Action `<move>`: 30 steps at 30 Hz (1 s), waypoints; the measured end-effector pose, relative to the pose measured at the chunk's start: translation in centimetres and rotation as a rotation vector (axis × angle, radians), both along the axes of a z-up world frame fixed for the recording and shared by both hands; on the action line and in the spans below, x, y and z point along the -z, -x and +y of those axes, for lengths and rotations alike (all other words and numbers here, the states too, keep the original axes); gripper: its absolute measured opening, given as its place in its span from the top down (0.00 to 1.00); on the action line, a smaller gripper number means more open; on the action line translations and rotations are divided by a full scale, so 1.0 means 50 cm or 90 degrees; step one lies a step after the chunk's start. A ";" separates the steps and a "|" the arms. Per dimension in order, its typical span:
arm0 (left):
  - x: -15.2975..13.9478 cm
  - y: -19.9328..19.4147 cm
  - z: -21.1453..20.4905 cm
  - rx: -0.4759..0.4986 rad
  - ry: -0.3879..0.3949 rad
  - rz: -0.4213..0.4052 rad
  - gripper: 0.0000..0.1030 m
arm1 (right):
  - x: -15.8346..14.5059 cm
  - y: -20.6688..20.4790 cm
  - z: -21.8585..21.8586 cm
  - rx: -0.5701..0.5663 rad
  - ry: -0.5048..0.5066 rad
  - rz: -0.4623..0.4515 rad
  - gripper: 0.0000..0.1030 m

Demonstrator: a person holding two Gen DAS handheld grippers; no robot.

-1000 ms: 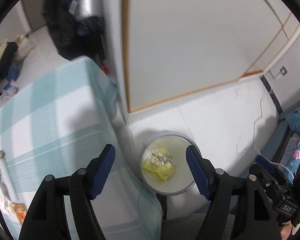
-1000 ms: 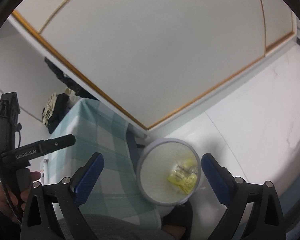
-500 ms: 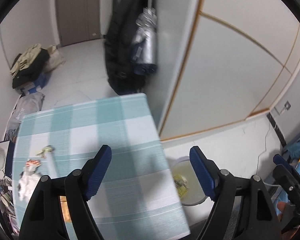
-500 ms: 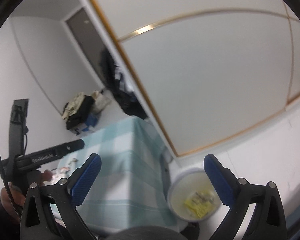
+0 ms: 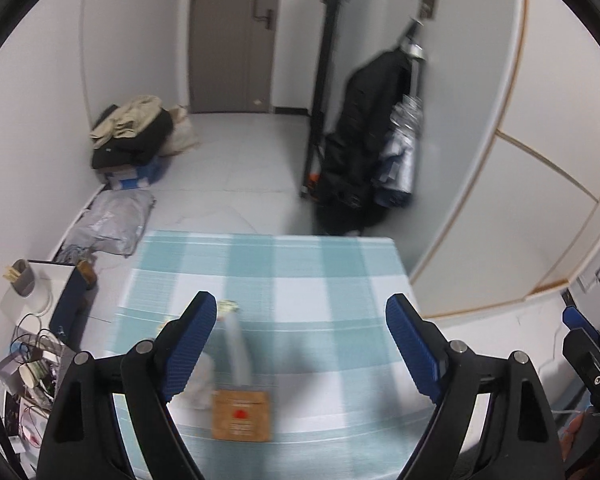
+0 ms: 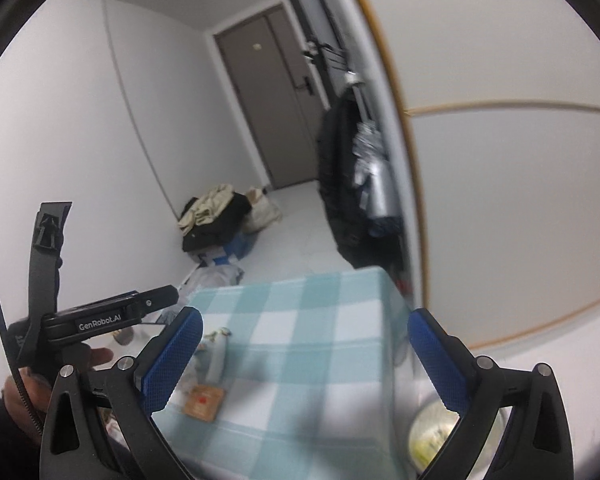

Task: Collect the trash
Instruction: 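Swing both tools back over the table toward the remaining trash, then grasp the white tissue with the right gripper and lift it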

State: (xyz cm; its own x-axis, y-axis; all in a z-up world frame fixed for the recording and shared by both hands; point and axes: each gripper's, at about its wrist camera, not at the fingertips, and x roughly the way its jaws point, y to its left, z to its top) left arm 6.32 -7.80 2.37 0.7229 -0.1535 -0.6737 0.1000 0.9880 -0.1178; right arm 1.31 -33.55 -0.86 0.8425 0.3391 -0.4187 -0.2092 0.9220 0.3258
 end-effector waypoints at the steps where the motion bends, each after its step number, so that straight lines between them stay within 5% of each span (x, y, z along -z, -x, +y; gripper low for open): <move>1: 0.000 0.001 0.013 -0.007 0.003 -0.012 0.18 | -0.003 -0.005 0.023 -0.005 0.012 -0.001 0.00; 10: 0.027 -0.018 0.151 -0.066 0.025 -0.016 0.18 | -0.010 -0.059 0.162 -0.086 0.048 0.017 0.00; 15: 0.061 -0.039 0.235 -0.090 0.093 0.024 0.18 | 0.004 -0.104 0.237 -0.132 0.070 0.047 0.00; 30: 0.095 -0.049 0.379 -0.178 0.177 0.058 0.18 | 0.137 -0.187 0.480 -0.340 0.162 0.142 0.00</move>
